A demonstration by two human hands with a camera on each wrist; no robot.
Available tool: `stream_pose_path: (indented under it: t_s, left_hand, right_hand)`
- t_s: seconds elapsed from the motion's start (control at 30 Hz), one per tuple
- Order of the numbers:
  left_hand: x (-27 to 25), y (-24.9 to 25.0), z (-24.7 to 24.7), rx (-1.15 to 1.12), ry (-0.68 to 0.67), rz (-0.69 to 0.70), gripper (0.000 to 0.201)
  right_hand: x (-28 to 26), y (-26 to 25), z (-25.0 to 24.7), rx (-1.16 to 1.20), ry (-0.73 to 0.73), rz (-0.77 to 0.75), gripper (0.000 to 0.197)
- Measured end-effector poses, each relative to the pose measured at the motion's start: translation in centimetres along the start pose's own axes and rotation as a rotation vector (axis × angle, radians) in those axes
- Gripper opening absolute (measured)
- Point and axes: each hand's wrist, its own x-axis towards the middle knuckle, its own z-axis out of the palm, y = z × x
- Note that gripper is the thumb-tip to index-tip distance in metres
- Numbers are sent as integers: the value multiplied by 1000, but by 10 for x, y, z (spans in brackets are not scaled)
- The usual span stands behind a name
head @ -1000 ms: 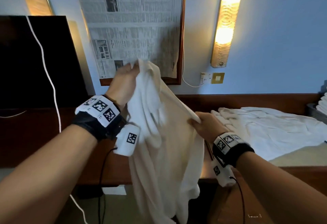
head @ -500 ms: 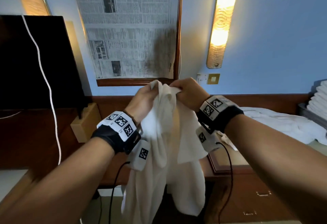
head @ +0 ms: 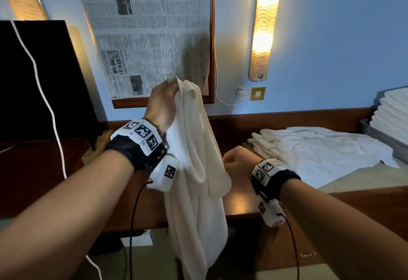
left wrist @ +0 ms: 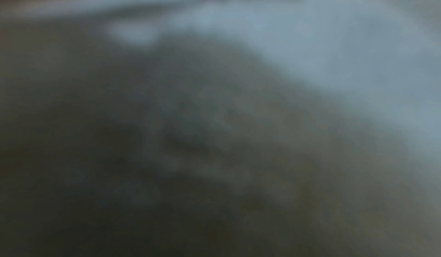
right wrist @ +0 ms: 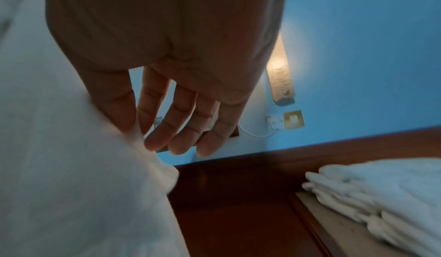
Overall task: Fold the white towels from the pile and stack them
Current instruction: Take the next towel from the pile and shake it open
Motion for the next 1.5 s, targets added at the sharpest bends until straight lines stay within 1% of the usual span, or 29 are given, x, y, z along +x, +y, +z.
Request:
stream_pose_path:
  t_s: [0.07, 0.13, 0.23, 0.3, 0.4, 0.43, 0.5, 0.57, 0.6, 0.63, 0.67, 0.7, 0.73, 0.77, 0.8, 0.83, 0.87, 0.9, 0.93, 1.0, 1.03, 1.1, 1.17, 1.2, 1.27, 1.33, 1.4, 1.43, 1.5]
  left_hand:
    - [-1, 3, 0, 67, 14, 48, 40]
    - [0, 5, -1, 98, 15, 76, 40]
    - [2, 7, -7, 135, 39, 88, 35]
    - [2, 7, -13, 138, 49, 102, 31]
    - [7, -2, -21, 246, 116, 132, 38]
    - [9, -6, -23, 238, 152, 110, 36]
    - [12, -7, -26, 197, 203, 74, 32]
    - [8, -2, -32, 210, 192, 55, 31]
    - [5, 1, -38, 200, 147, 39, 29]
    - [3, 2, -45, 138, 47, 12, 22]
    - [0, 5, -53, 28, -116, -30, 13]
    - [-2, 9, -62, -66, -303, -75, 14]
    - [-2, 11, -71, -71, -478, -105, 23]
    - [-1, 11, -78, 2, -633, -110, 27]
    - [1, 13, -84, 84, -736, -92, 21]
    - [3, 18, -87, 147, -795, -56, 9]
    - [7, 22, -92, 184, -786, -12, 15]
    - [12, 26, -96, 185, -740, 30, 24]
    - [16, 31, -99, 170, -652, 65, 25]
    - [23, 37, -102, 131, -464, 141, 21]
    - [26, 39, -102, 141, -405, 171, 26]
    - [30, 38, -98, 154, -347, 227, 46]
    - [31, 39, -94, 109, -288, 305, 50]
    - [32, 43, -92, 67, -247, 331, 48]
    - [33, 52, -87, -22, -185, 353, 35]
    - [36, 62, -83, -89, -153, 348, 18]
    - [39, 69, -78, -117, -142, 366, 8]
    - [39, 73, -75, -125, -148, 385, 8]
    - [39, 78, -69, -152, -177, 414, 16]
  right_hand:
    - [1, 7, 11, 48, 18, 8, 17]
    - [2, 9, 17, 47, 45, 11, 17]
    - [5, 15, 20, 19, 74, 21, 21]
    - [6, 22, 20, 29, 38, 33, 20]
    - [7, 25, 15, -8, -24, 51, 17]
    - [7, 25, 12, -25, -19, 69, 17]
    - [8, 24, 5, -47, 33, 97, 24]
    - [8, 20, -10, -60, 131, 113, 31]
    - [9, 17, -21, -39, 207, 121, 30]
    - [12, 15, -34, 19, 300, 122, 26]
    - [15, 10, -48, 105, 400, 103, 21]
    - [18, 1, -64, 191, 485, 66, 15]
    - [20, -11, -79, 257, 547, 17, 11]
    - [21, -25, -93, 297, 586, -45, 10]
    - [22, -43, -105, 324, 608, -119, 10]
    - [21, -61, -115, 338, 612, -180, 11]
    - [17, -81, -123, 358, 602, -236, 13]
    - [14, -100, -130, 376, 594, -296, 16]
    - [12, -117, -136, 375, 589, -358, 21]
    - [5, -147, -143, 318, 547, -477, 32]
    - [2, -159, -146, 275, 515, -534, 33]
    - [-6, -182, -150, 209, 459, -611, 24]
    - [-14, -199, -156, 206, 442, -649, 12]
    - [-19, -206, -159, 214, 435, -661, 8]
    - [-25, -215, -166, 249, 407, -679, 5]
    - [-30, -220, -171, 292, 382, -697, 11]
    - [-32, -224, -176, 297, 400, -703, 17]
    - [-34, -226, -177, 296, 409, -710, 18]
    - [-37, -228, -179, 283, 417, -727, 15]
